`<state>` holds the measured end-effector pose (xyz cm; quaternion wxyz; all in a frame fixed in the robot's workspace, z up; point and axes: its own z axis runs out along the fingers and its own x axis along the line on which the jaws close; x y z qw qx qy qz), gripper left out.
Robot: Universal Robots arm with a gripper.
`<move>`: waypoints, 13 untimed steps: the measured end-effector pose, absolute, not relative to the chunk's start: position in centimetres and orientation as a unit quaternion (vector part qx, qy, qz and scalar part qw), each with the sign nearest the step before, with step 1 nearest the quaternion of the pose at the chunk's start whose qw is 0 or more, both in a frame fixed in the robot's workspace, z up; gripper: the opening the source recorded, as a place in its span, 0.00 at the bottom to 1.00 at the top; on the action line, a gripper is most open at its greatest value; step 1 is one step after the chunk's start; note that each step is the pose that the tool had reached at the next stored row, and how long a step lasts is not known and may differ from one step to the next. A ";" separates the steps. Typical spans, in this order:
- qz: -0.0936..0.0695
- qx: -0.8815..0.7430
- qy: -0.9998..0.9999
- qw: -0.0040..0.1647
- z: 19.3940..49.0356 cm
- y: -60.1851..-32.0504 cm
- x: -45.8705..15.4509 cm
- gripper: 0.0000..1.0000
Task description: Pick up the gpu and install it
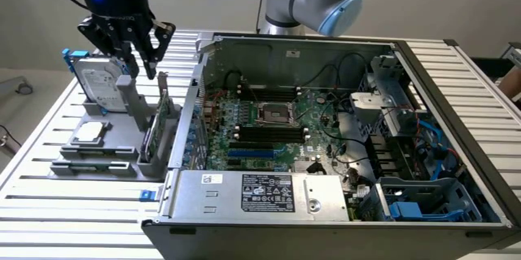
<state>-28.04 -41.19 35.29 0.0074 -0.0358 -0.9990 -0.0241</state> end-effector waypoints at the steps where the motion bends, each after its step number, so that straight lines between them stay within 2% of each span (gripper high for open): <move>1: -0.024 -0.036 -0.999 0.008 35.1 -41.4 -28.1 0.36; 13: -0.025 -0.022 -0.999 0.012 32.9 -43.0 -28.4 0.36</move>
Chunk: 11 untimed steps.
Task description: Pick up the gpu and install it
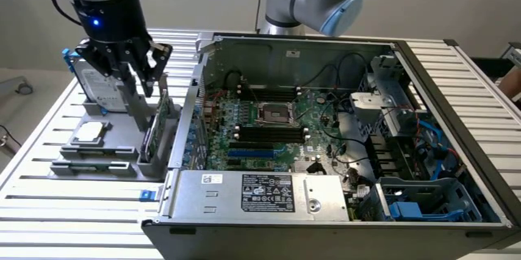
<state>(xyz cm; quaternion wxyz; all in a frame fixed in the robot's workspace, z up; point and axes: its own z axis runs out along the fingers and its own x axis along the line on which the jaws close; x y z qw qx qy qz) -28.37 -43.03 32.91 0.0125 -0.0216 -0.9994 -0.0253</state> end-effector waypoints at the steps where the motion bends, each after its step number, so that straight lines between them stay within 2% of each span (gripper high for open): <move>1: -0.025 -0.018 -0.999 0.013 32.7 -43.1 -28.4 0.36; 11: -0.025 0.035 -0.999 0.015 30.9 -43.2 -28.4 0.36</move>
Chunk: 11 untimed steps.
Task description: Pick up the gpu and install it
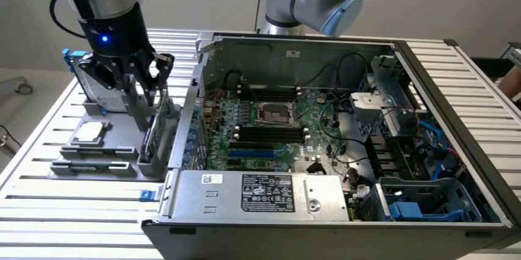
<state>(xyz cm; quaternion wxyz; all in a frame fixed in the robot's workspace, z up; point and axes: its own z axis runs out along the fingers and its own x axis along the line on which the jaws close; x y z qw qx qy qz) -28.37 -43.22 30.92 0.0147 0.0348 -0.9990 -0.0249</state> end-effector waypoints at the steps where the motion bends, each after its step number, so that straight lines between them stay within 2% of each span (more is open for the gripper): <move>1: -0.025 0.038 -0.999 0.015 30.7 -43.2 -28.4 0.36; 11: -0.025 0.041 -0.999 0.015 28.9 -43.2 -27.6 0.36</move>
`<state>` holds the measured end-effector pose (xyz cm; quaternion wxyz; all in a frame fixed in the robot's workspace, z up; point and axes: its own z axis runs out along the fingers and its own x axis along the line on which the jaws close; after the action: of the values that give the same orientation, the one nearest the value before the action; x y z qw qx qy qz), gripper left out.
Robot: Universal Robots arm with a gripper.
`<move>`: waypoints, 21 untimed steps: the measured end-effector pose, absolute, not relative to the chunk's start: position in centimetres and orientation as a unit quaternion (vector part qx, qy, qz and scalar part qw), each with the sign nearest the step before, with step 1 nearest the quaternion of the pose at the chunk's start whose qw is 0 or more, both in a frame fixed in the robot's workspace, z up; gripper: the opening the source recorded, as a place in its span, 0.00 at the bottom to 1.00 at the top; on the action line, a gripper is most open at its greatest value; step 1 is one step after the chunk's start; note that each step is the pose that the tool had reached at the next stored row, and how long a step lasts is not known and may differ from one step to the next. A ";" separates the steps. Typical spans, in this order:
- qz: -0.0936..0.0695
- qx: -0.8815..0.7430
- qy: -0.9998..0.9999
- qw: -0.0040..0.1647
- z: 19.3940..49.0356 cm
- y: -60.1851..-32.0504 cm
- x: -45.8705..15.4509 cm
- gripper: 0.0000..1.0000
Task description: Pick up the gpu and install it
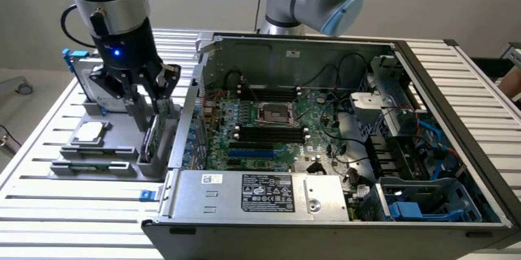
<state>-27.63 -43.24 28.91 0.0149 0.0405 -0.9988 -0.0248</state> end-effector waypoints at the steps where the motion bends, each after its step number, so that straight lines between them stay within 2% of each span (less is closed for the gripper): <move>1: -0.025 0.041 -0.999 0.015 28.7 -43.2 -27.6 0.36; 21: -0.025 0.028 -0.999 0.015 25.1 -42.4 -28.3 0.36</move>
<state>-28.33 -42.44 25.10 0.0146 0.0280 -0.9992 -0.0251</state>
